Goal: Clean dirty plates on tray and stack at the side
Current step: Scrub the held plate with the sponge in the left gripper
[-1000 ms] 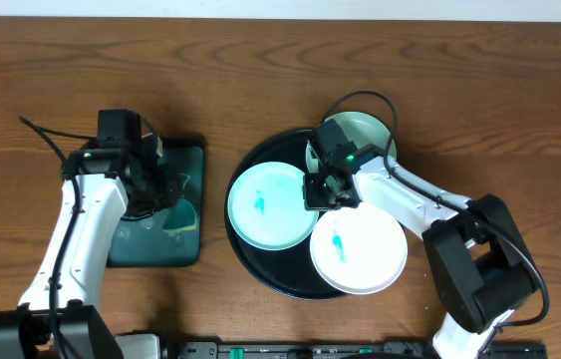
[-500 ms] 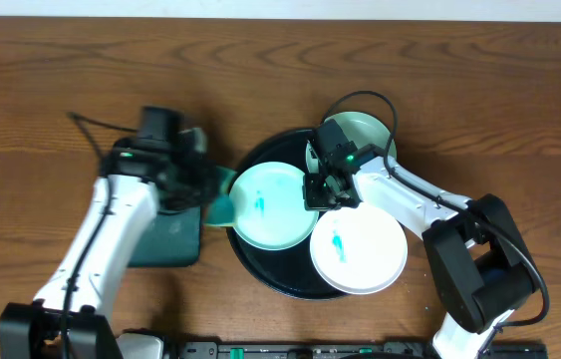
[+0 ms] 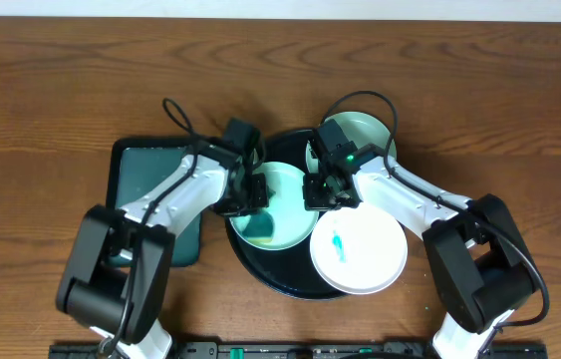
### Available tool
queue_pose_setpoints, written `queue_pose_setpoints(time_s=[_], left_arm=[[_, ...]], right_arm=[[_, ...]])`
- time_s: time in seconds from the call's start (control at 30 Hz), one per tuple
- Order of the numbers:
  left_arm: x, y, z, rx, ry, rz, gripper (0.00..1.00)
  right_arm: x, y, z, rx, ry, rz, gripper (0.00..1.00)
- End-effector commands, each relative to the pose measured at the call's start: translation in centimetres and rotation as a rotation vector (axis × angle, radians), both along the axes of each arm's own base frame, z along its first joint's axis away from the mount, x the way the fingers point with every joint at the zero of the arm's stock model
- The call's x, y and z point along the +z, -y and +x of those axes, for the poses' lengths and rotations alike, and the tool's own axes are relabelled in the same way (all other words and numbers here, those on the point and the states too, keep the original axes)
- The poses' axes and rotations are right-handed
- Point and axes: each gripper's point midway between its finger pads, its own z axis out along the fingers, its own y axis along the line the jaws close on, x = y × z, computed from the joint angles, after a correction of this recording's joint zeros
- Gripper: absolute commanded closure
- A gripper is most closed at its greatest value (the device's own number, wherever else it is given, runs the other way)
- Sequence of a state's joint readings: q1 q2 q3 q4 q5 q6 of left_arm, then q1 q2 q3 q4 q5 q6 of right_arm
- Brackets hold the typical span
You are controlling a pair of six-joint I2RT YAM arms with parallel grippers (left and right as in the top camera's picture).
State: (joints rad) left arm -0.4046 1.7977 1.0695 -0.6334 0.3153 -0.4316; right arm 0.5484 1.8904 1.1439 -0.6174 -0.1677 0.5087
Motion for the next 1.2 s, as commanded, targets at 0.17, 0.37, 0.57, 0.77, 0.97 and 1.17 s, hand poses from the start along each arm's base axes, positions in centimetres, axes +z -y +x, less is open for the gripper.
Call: queue_pose_setpoints(time_s=[0.17,0.37,0.57,0.77,0.97,1.17], left_arm=[[0.4,6.1,-0.6,-0.063,-0.082,-0.315,0.93],[1.1,9.3,-1.0,-0.101,-0.055,-0.37,0.93],[1.8,11.1,-1.1,-0.121,-0.042,-0.428,0.93],[-1.0,5.2,1.8,-0.026,0.066,-0.131,0.93],[-2.6,-4.9,3.3,0.087,0.091,0.234,0.93],[-2.4,-11.7,3.1,0.161,0.075,0.481,0.93]], right_arm=[[-0.9,0.6,-1.0,-0.009,-0.043,-0.027,0.99],[-0.9,0.7,-1.1,-0.008,-0.047,-0.029,0.99],[-0.9,0.7,-1.2,-0.009,-0.049,-0.03,0.99],[-0.9,0.5,-1.6,-0.005,-0.072,-0.017,0.99],[-0.9,0.7,-1.9,-0.005,-0.082,-0.024,0.99],[-0.9,0.6,-1.8,-0.005,-0.078,-0.022,0.99]])
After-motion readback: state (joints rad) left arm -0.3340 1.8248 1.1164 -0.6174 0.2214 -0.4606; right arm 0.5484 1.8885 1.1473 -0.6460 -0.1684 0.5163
